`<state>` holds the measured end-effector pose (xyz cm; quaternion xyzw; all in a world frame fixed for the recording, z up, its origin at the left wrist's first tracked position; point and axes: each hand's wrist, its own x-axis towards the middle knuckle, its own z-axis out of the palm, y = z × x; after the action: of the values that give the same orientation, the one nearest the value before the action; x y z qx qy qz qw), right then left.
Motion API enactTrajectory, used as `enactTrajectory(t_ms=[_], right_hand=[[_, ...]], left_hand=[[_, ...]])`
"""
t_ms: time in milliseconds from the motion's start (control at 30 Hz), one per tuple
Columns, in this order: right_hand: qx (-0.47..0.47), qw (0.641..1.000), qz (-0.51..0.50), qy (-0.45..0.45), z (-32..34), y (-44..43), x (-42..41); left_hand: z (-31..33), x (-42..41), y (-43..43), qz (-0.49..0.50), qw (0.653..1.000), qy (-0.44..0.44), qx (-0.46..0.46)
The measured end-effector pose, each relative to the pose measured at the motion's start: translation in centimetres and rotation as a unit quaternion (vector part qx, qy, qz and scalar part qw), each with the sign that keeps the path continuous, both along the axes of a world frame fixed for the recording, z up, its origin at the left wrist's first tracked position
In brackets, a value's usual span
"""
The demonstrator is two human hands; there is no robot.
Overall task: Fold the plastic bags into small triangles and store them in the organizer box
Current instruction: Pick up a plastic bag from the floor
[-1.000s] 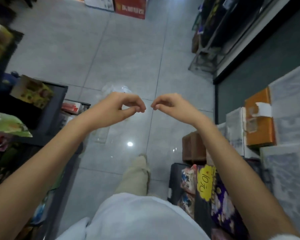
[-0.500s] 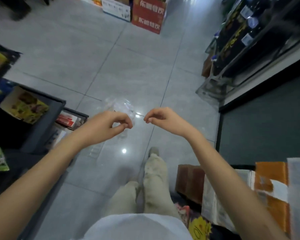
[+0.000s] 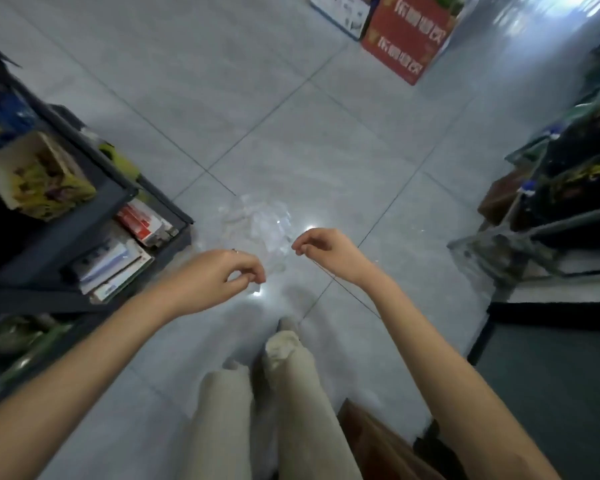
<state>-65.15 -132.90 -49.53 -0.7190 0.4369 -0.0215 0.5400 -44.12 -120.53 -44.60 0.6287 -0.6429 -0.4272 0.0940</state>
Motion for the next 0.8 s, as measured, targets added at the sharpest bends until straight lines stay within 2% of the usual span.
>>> enactTrajectory(t_ms=[233, 500, 600, 700, 800], right_hand=[[0.027, 0.999, 0.038, 0.023, -16.0, -4.3, 3.4], [-0.018, 0.988, 0.149, 0.050, -35.8, -9.1, 9.0], [-0.051, 0.969, 0.223, 0.089, -43.7, -11.8, 11.7], [-0.091, 0.933, 0.310, 0.158, -50.4, -13.5, 14.4], [-0.150, 0.909, 0.335, 0.197, -55.8, -13.4, 16.2]], left_hand=[[-14.2, 3.0, -3.1, 0.053, 0.998, -0.001, 0.015], [-33.3, 8.6, -5.9, 0.047, 0.997, -0.054, -0.005], [-40.5, 10.5, -7.4, 0.038, 0.995, -0.085, -0.028], [-46.9, 12.2, -9.2, 0.009, 0.989, -0.140, -0.045], [-51.8, 13.2, -9.9, -0.010, 0.982, -0.179, -0.052]])
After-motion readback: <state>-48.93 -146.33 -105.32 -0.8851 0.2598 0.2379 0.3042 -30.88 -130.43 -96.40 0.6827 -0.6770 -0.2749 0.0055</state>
